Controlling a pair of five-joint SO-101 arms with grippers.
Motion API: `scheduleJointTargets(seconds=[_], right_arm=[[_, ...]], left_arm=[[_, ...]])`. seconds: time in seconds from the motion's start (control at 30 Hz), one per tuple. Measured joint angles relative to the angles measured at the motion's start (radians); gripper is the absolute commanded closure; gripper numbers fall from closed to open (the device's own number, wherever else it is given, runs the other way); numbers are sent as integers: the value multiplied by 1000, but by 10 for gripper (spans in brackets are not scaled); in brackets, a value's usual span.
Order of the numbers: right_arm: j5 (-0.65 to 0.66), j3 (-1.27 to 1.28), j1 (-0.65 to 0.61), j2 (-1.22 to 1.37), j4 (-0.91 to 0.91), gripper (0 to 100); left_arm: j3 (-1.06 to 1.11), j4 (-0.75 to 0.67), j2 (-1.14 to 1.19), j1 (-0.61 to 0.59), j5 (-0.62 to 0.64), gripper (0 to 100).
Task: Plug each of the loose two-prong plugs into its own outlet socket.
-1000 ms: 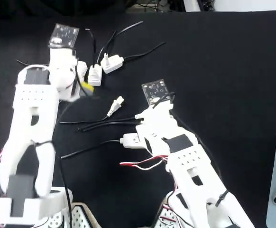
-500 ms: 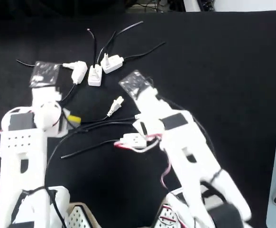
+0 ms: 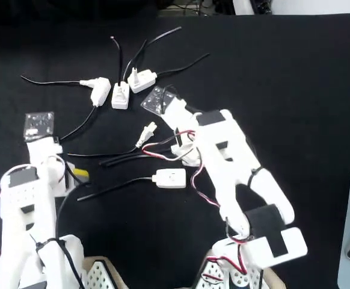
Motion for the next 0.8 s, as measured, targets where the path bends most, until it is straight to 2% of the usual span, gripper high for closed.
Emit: scheduleJointTargets(seconds=[0.13, 0.33, 0.8], right_arm=[[55, -3, 3, 17, 6, 821], [112, -35, 3, 69, 6, 819], [117, -224, 3, 272, 3, 820]], left_arm=[[64, -75, 0, 0, 0, 676], [80, -92, 0, 0, 0, 676], [80, -92, 0, 0, 0, 676]])
